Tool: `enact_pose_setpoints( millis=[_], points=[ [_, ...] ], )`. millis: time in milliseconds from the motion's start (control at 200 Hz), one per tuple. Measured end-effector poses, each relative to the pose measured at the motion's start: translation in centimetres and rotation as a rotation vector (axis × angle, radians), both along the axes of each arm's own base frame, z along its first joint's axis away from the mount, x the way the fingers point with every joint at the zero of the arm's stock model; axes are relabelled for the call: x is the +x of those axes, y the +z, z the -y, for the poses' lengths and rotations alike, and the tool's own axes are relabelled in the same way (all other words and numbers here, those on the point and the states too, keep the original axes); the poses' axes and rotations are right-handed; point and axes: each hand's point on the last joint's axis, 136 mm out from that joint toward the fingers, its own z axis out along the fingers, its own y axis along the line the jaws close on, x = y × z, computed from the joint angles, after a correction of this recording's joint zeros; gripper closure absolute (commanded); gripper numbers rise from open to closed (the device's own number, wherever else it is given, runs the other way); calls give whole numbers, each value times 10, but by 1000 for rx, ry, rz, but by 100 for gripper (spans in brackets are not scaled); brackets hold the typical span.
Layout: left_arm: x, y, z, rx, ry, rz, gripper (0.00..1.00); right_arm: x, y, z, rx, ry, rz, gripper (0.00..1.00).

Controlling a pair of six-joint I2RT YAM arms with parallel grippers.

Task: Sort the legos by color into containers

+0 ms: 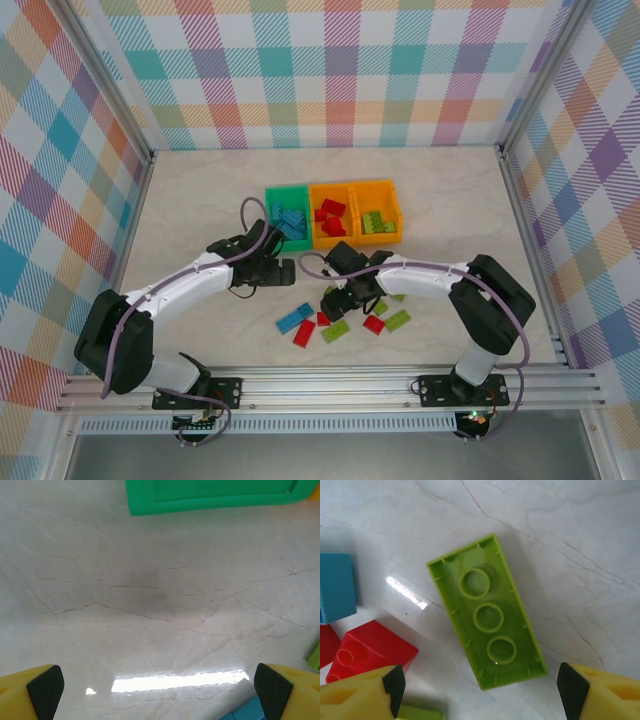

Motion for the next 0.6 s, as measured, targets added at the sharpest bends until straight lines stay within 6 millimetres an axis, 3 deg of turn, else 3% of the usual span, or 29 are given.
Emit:
enact_pose_setpoints(
  millis=[140, 600],
  points=[
    [-1, 4, -2, -11, 13, 13, 0, 12, 1, -9, 3, -4, 26, 21],
    [-2, 5, -3, -18, 30, 15, 0, 18, -4, 0, -35, 3, 40, 30]
  ],
)
